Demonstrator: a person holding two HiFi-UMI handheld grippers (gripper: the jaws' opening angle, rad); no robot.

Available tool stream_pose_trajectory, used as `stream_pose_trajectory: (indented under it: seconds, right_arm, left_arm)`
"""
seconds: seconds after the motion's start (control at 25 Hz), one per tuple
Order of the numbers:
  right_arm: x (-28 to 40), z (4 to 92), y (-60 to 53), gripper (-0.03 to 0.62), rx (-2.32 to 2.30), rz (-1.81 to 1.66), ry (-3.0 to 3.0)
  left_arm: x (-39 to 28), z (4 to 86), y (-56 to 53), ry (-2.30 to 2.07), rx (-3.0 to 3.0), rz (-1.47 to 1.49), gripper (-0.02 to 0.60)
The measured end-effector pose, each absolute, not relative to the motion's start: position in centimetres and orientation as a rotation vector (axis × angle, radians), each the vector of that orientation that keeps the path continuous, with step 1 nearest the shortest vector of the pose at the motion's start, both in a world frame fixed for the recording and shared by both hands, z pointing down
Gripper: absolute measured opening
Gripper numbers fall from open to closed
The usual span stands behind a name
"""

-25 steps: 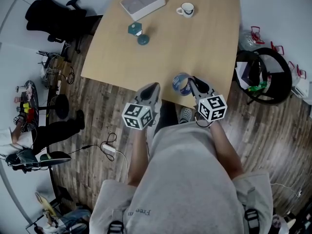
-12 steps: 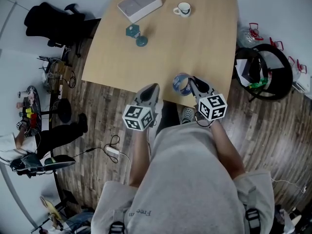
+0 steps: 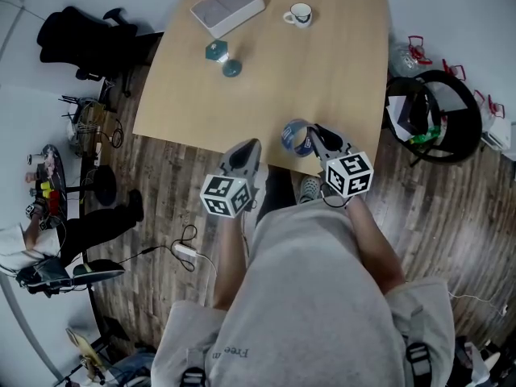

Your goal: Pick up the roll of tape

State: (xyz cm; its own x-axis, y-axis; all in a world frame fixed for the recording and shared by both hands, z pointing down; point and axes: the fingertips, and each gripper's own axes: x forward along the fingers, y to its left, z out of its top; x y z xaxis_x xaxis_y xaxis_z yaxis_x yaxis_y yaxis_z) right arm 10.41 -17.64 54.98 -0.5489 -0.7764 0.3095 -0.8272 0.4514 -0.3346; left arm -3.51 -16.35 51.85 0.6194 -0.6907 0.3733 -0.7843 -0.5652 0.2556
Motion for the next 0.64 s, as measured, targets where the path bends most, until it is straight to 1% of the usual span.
stream_pose_trajectory:
  seconds: [0.24,0.64]
  right_arm:
    - [10.1,54.7,-17.7,0.049,1.439,0.692,-2.584]
    - [9.8,54.7,-17.6,0.049,1.433,0.686,-2.580]
  left_arm:
    - [-4.7,52.2,-16.5,-1.208,2.433,0.341,0.006]
    - [-4.9,52.3,-16.0,-1.213,2.432,0.348,0.006]
